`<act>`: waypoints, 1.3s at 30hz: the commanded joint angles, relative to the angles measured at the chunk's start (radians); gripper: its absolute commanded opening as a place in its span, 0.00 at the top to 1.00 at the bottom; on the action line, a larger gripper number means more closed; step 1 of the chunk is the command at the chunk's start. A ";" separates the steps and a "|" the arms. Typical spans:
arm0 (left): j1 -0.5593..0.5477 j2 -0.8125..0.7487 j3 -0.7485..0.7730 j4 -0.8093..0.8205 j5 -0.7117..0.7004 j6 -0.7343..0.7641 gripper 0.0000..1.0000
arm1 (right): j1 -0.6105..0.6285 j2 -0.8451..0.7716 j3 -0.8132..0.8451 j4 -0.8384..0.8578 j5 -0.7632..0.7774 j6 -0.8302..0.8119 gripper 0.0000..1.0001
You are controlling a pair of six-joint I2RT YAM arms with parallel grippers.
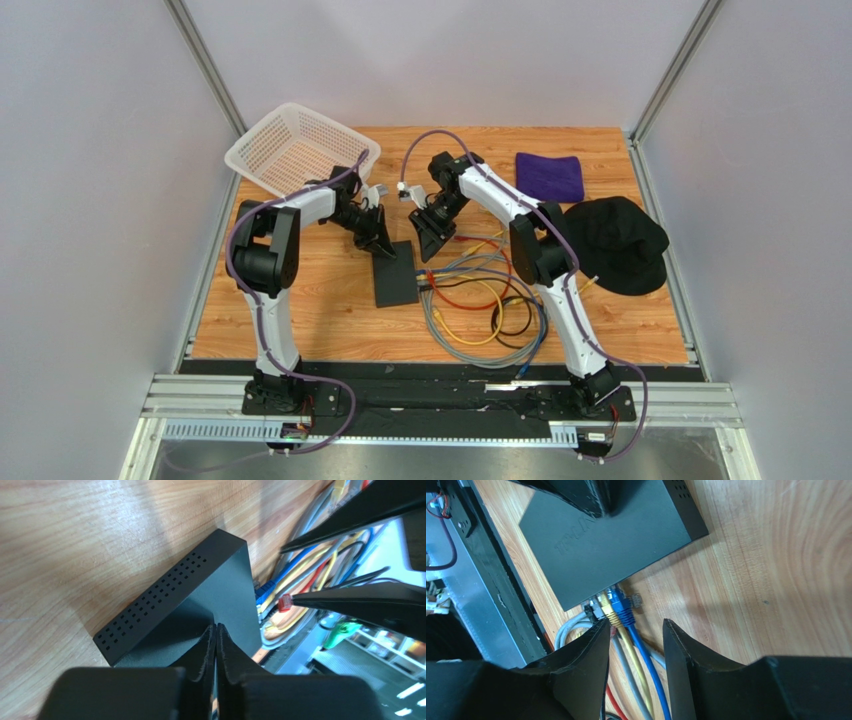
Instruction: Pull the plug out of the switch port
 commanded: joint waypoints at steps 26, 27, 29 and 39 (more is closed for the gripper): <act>-0.012 0.094 -0.011 -0.044 -0.166 0.043 1.00 | 0.010 0.229 0.083 -0.107 -0.217 -0.079 0.46; -0.014 0.095 -0.011 -0.044 -0.168 0.044 1.00 | 0.010 0.237 0.083 -0.109 -0.221 -0.079 0.46; -0.015 0.097 -0.008 -0.047 -0.169 0.046 1.00 | 0.010 0.237 0.082 -0.100 -0.232 -0.078 0.46; -0.018 0.098 -0.005 -0.050 -0.172 0.049 1.00 | 0.010 0.277 0.105 -0.080 -0.234 -0.075 0.53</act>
